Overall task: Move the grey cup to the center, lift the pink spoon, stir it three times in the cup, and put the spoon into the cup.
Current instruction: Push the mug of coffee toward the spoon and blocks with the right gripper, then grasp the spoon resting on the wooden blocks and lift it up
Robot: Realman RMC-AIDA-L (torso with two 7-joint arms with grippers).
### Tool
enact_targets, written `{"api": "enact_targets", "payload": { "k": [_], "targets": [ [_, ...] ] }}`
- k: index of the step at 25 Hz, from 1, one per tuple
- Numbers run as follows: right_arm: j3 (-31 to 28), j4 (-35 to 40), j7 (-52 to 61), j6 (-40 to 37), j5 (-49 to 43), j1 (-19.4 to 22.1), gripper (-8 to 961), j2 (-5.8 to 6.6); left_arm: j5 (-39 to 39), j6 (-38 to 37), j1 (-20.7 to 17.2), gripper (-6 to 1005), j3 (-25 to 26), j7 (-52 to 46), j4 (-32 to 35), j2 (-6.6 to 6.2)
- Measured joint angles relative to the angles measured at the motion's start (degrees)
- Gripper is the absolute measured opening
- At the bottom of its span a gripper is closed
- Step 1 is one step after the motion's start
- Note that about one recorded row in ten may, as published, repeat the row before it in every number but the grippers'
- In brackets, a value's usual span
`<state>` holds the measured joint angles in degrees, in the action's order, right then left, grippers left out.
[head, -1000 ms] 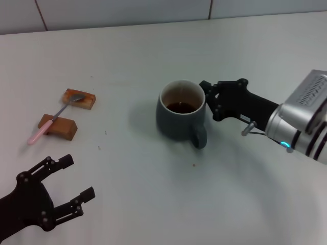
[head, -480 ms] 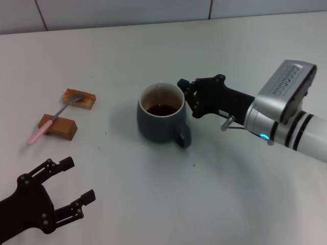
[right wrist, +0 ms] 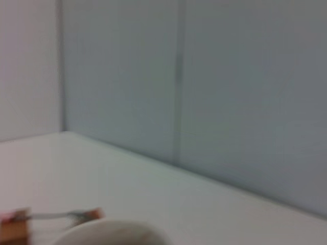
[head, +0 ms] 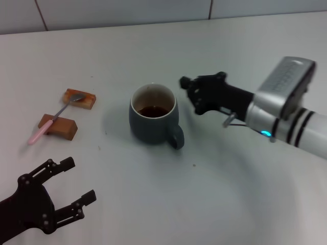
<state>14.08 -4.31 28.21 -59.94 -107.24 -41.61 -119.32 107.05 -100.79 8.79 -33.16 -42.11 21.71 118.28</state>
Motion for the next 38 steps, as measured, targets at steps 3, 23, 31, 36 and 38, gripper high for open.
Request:
{"api": "enact_targets", "payload": {
  "k": [3,23,31,36,38],
  "targets": [
    [-1.43,1.47,0.19,-3.22,0.06,2.54,46,0.10,0.00,0.04,0.00,862,0.03,0.00,0.00,-0.03],
    [7.70,11.47,0.95,-43.73,-4.17,22.81,177,0.25,-0.36,0.84,0.47,863,0.20,-0.04,-0.06,0.09],
    [7.93,14.67,11.30,-39.39,-5.36,21.50,434,0.13,-0.39,0.86,0.60,863,0.20,-0.30,-0.09,0.08],
    [8.62,16.37,12.87,-39.60,-5.67,21.28,553,0.01,-0.44,0.86,0.58,863,0.20,-0.43,-0.09,0.07],
    [9.80,17.17,14.12,-39.48,-5.79,20.96,598,0.01,-0.45,0.86,0.53,863,0.20,-0.43,-0.09,0.12]
  ]
}}
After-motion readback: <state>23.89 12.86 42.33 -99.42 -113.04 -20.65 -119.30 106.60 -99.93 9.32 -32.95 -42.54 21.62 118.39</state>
